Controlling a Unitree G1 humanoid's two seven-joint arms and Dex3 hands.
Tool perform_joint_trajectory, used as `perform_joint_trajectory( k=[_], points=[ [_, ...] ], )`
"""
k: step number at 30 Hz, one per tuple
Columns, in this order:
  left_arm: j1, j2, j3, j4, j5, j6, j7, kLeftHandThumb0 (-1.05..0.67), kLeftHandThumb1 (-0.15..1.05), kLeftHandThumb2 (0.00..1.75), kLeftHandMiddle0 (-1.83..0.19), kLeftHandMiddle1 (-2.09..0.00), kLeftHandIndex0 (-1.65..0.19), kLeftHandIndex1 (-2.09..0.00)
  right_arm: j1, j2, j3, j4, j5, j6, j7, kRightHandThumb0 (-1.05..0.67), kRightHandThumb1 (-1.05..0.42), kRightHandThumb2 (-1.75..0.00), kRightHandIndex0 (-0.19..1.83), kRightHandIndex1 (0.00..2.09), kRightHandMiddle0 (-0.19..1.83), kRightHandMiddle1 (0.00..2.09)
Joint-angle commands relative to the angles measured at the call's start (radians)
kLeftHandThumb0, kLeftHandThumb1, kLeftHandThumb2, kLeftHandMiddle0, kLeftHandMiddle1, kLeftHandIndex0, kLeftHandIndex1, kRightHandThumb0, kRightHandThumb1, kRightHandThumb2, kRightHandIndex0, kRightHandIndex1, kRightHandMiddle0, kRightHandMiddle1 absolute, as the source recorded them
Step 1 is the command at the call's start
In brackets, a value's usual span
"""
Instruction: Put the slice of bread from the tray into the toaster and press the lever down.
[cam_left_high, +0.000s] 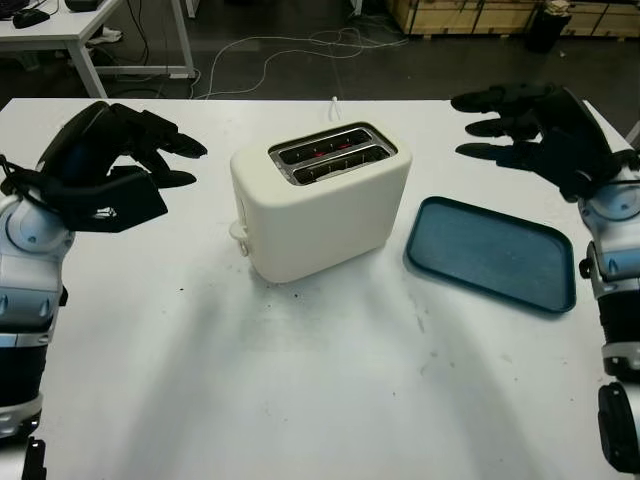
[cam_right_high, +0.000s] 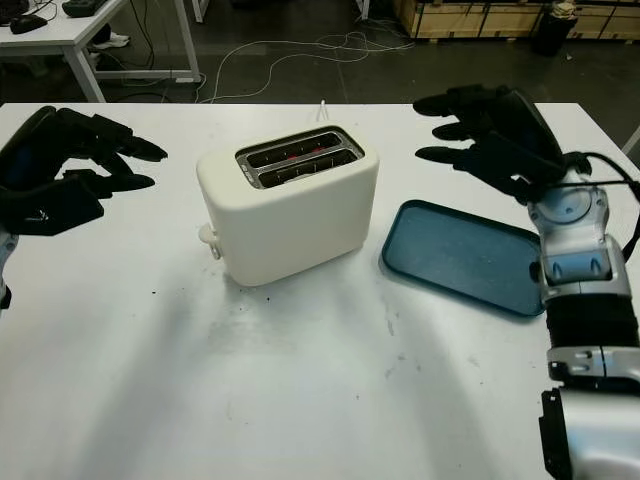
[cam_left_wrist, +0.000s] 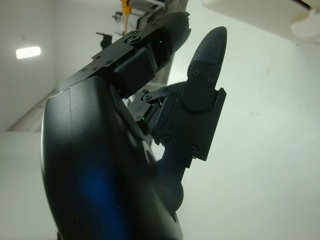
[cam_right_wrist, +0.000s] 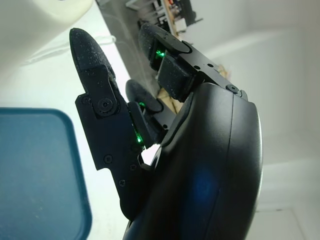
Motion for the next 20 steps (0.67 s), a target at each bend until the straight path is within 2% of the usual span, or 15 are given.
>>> perform_joint_trajectory(
  k=[1, 20],
  points=[
    [-0.025, 0.014, -0.007, -0.009, 0.002, 0.011, -0.011, -0.48, 0.78, 0.0, -0.92, -0.83, -1.14, -0.05, -0.025, -0.015, 0.013, 0.01, -0.014, -0.016, 0.011, -0.67, -0.79, 0.0, 0.95, 0.02, 0.85, 0.01],
    [-0.005, -0.003, 0.0, -0.024, -0.008, 0.028, 0.002, -0.42, 0.77, 0.0, -0.88, -0.94, -1.15, -0.05, -0.033, -0.009, 0.024, 0.019, -0.028, -0.031, 0.018, -0.66, -0.78, 0.0, 0.95, 0.02, 0.87, 0.01]
  ],
)
